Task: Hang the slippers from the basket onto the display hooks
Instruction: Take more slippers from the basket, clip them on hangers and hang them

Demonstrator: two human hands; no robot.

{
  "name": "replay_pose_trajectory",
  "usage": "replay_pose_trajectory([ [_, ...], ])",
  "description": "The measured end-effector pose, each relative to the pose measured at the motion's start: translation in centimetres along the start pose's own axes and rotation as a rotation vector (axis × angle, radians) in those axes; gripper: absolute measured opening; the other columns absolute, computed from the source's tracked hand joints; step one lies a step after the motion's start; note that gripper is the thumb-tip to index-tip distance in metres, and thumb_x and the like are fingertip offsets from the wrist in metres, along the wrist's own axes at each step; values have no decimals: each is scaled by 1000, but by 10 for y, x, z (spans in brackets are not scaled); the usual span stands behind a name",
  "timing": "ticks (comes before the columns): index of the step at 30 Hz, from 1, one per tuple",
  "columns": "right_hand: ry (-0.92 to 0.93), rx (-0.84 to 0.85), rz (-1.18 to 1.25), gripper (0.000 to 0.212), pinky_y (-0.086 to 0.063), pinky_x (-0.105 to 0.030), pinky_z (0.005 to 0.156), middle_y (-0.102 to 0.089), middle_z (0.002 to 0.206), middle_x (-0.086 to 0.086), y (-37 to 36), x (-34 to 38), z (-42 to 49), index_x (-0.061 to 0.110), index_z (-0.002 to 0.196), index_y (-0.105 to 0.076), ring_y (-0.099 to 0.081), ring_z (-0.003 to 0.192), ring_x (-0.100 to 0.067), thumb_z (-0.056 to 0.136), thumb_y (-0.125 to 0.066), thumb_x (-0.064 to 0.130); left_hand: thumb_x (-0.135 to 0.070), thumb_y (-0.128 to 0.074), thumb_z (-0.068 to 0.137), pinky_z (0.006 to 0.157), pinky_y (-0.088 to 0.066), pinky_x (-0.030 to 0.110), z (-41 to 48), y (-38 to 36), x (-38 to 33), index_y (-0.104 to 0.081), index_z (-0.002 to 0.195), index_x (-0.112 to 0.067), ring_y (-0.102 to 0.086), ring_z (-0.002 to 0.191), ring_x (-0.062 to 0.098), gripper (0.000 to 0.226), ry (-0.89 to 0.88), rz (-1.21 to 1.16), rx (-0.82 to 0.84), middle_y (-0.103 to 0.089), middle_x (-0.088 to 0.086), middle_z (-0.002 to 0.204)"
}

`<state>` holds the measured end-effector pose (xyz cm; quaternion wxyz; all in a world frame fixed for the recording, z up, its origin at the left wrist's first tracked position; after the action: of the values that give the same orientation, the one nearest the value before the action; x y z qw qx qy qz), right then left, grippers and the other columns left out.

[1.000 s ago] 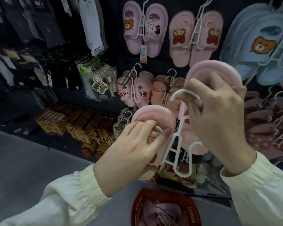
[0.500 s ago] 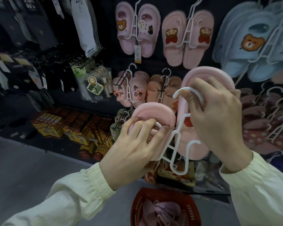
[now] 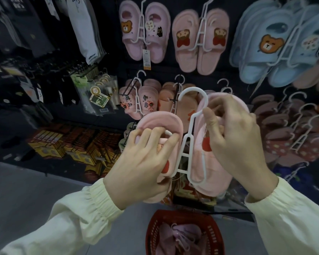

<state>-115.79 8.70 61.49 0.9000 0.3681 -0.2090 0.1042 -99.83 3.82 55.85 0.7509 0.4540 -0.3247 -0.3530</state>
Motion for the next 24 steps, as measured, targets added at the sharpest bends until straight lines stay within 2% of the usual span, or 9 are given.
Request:
replay_pose_trajectory([
  [3,53,18,-26,17,-39,-36,93,-59,109,7,-8,1,-10,20,104,-59,-53,104,-9,101,-50,35,-54,-68,63,96,-39,49,1,3,2,-47,141,-13,-52,111,32,90,23,-12,-7,-50,12,124],
  [6,86,29,-32,13,-40,-33,93,-55,109,5,-13,0,-20,17,100,-62,-52,104,-11,98,-56,28,-56,-68,65,98,-40,51,1,2,4,-47,140,-14,-52,112,32,88,47,-27,-6,-49,12,125],
  [9,99,78,28,17,-51,-36,86,-51,111,2,-17,-2,-27,14,99,-65,-56,101,-19,96,-59,30,-56,-68,66,97,-41,53,0,0,8,-47,140,-13,-53,111,34,88,62,-40,-4,-50,14,126],
  [11,121,106,60,18,-54,-36,83,-50,116,-1,-17,-2,-30,12,102,-67,-56,103,-19,95,-63,28,-55,-67,66,97,-42,52,0,0,12,-46,139,-12,-53,109,35,87,68,-45,-14,-50,15,127],
  [13,134,155,96,23,-54,-36,87,-49,124,-3,-19,-4,-33,11,110,-67,-55,112,-17,94,-65,26,-51,-68,67,96,-43,52,0,2,15,-48,138,-10,-53,107,36,84,66,-45,-48,-50,17,125],
  [16,140,261,100,42,-51,-41,98,-42,136,-1,-26,-8,-39,13,127,-60,-49,125,-19,90,-68,31,-45,-73,67,93,-45,52,1,5,16,-52,135,-8,-53,103,37,81,60,-46,-107,-50,19,122],
  [19,180,338,-64,72,-36,-41,111,-35,144,1,-30,-11,-45,18,144,-45,-41,131,-17,82,-71,46,-45,-74,69,92,-46,51,5,5,17,-53,135,-6,-52,102,37,79,49,-46,-124,-50,20,121],
  [22,198,371,-246,92,-23,-43,111,-32,147,-2,-33,-15,-47,22,151,-33,-37,132,-22,73,-60,63,-45,-73,69,90,-47,50,11,3,18,-53,135,-6,-52,100,36,79,38,-49,-121,-51,20,121],
  [24,191,388,-354,101,-20,-44,110,-30,149,-4,-36,-21,-48,22,153,-29,-35,131,-26,68,-59,69,-44,-75,68,89,-48,50,16,0,18,-54,136,-6,-52,100,35,81,31,-60,-120,-51,20,120],
])
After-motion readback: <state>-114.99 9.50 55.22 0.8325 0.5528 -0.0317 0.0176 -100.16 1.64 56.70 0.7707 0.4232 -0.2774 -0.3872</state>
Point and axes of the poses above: each hand's wrist, its own z-axis towards the middle knuckle, its own y-axis out of the back of the hand, x = y × z, the point moved 7 cm from there along z, towards the middle knuckle
